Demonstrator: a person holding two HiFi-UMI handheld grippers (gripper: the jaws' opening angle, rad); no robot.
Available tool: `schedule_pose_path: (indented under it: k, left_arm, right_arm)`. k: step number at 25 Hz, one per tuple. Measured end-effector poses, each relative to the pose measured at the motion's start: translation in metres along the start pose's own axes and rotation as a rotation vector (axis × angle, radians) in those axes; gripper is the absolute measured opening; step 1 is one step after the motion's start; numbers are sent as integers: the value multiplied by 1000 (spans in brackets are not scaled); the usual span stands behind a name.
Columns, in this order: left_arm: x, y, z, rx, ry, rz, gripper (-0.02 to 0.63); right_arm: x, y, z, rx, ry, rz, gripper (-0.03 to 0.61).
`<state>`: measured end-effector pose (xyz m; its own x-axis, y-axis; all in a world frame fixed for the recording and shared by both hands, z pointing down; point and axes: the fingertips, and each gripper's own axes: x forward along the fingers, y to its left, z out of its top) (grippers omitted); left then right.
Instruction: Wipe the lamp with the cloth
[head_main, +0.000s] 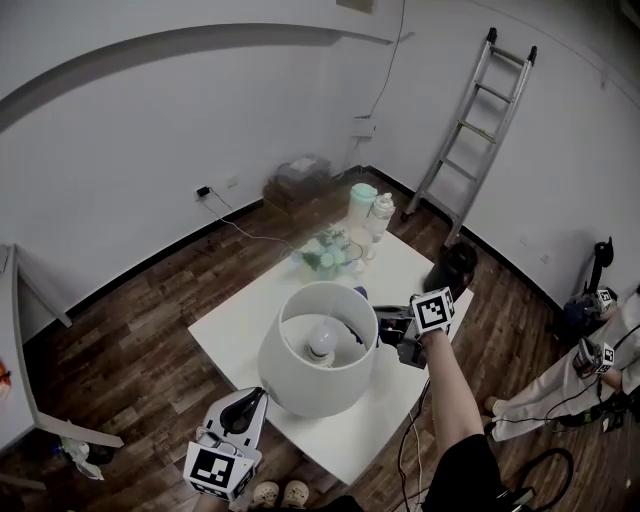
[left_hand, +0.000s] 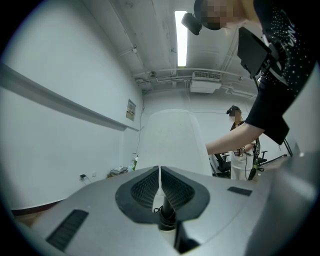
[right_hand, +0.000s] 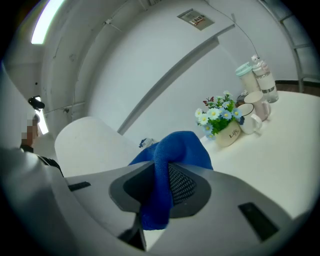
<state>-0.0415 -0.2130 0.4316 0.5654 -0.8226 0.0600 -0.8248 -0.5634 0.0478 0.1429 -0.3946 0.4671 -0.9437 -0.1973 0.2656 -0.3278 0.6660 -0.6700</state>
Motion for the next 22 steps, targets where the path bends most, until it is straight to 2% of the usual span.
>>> schedule_pose_path:
  k: [2, 4, 7, 9, 11, 14, 16, 20, 22]
  left_arm:
    - [0, 1, 0, -3, 6, 9, 18]
    - [1, -1, -1, -6, 1, 5, 18]
    - [2, -4, 1, -9, -8, 2, 18]
    - [0, -4, 3, 3, -14, 3, 18]
    - [-1, -3, 4, 6, -15, 11, 18]
    - [-2, 0, 6, -1, -7, 31, 18]
    - [-1, -4, 4, -6, -14, 14, 18]
    - [0, -6, 4, -7, -16, 5, 18]
    - [0, -5, 7, -8, -17, 7, 18]
  right_arm:
    - [-5, -6, 5, -28, 24, -37, 77]
    - [-7, 6, 31, -105, 14, -15, 77]
    - [-5, 53, 91, -249, -39, 80, 77]
    - [5, 93, 119, -331, -25, 178, 77]
    - [20, 129, 130, -407, 60, 260, 77]
    - [47, 151, 124, -476, 254, 310, 77]
    - [63, 147, 114, -462, 359, 333, 77]
    - [95, 131, 92, -401, 507, 399, 77]
    - [109, 119, 78, -375, 584, 406, 77]
